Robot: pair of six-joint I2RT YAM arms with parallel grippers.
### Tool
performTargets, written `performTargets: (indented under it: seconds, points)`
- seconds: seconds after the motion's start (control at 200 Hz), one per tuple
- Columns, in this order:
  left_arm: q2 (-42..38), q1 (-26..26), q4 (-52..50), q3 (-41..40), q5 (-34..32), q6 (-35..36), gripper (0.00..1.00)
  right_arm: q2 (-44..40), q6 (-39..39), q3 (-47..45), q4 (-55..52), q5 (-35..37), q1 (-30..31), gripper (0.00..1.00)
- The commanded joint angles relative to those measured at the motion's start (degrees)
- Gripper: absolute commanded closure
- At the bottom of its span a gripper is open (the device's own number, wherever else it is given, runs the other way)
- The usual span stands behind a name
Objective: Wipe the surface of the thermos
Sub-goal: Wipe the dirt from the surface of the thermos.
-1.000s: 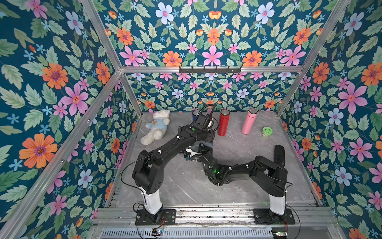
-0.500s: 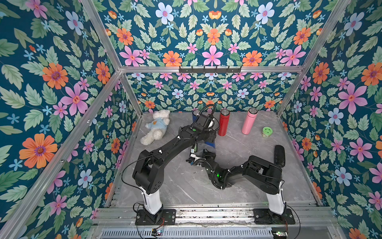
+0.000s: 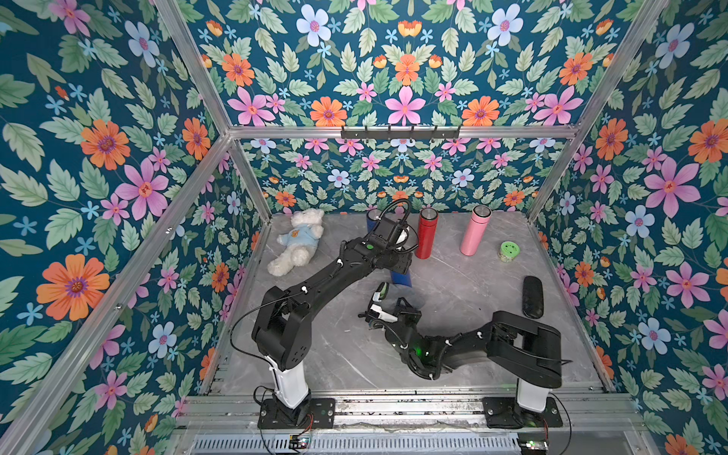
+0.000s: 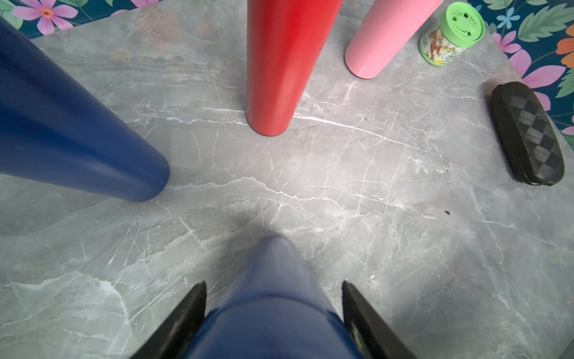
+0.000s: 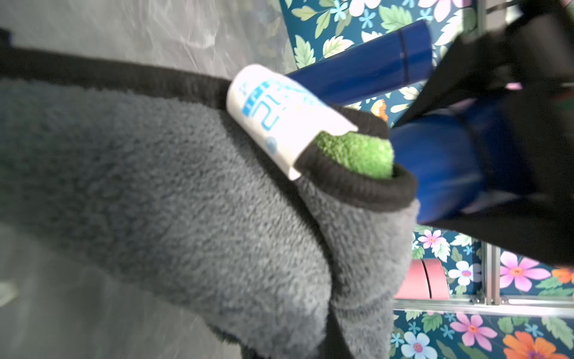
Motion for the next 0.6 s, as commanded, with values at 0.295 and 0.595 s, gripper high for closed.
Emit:
performTargets:
  seconds: [0.295,0.595]
  points:
    - [-5.21,0.53,-6.77,-7.98,4.19,8.85,1.00,-30.14,60.29,2.43,-69.95,-8.29,3.85,1.00]
    - [-16.19,0.44,4.25,-19.65,12.86,22.14,1.00,-51.99,70.19,1.17,-73.63,-42.11,-8.57,1.00]
